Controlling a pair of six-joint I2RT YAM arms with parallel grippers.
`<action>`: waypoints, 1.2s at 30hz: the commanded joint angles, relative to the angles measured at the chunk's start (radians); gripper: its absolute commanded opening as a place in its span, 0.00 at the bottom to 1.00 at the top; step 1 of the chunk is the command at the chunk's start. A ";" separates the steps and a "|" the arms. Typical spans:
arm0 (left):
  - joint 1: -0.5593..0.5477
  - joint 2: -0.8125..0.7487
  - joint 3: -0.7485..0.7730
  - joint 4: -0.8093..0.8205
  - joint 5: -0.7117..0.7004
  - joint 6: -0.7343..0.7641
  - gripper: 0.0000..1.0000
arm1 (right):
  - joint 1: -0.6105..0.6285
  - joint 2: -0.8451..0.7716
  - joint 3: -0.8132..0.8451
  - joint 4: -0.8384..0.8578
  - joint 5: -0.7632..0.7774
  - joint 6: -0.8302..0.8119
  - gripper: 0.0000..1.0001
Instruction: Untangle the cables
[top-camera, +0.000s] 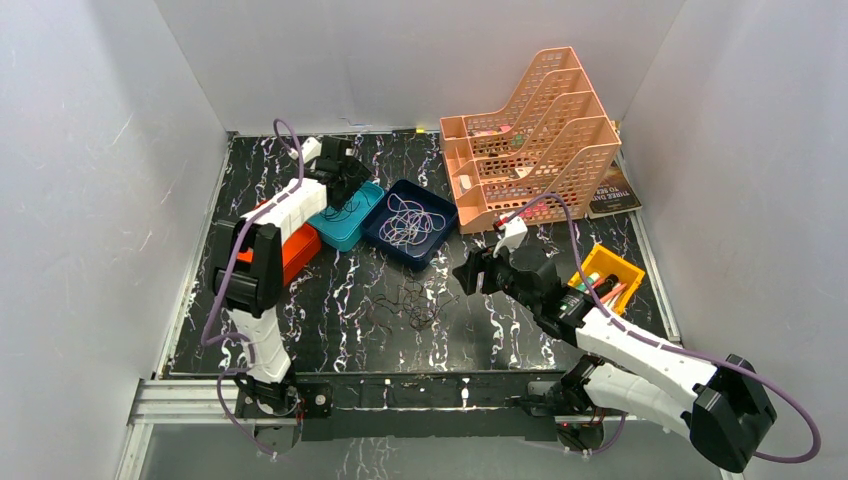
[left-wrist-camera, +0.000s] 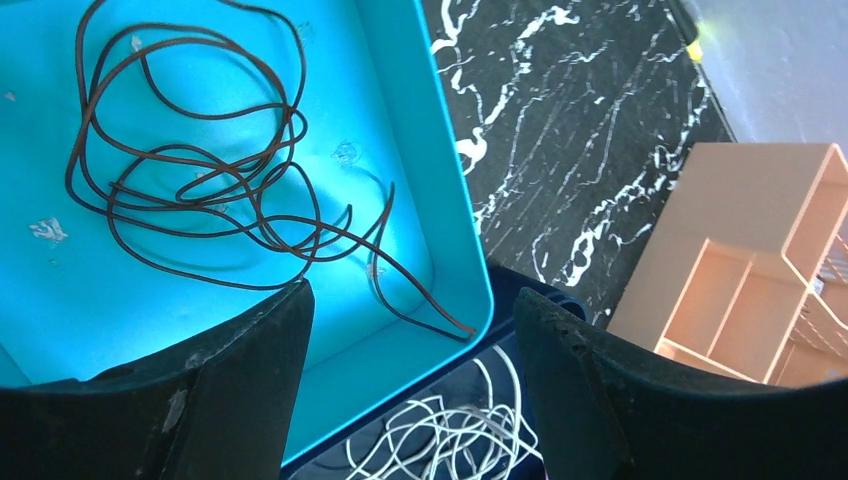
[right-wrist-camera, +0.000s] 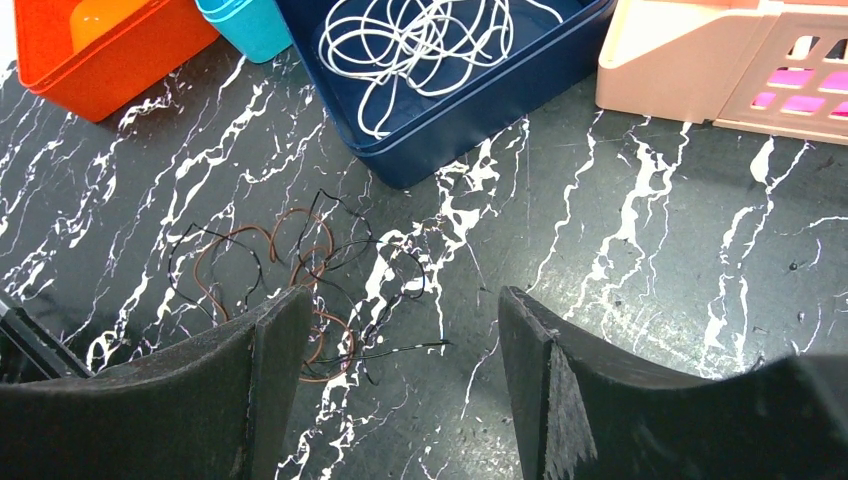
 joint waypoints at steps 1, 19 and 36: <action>0.000 0.026 0.038 -0.011 -0.023 -0.092 0.71 | 0.002 -0.020 -0.014 0.021 0.023 0.014 0.76; 0.033 0.103 0.076 0.022 -0.070 -0.047 0.38 | 0.002 -0.029 -0.020 0.009 0.025 0.007 0.77; 0.076 0.108 0.007 0.081 -0.029 0.085 0.08 | 0.002 -0.018 -0.015 0.004 0.010 0.006 0.77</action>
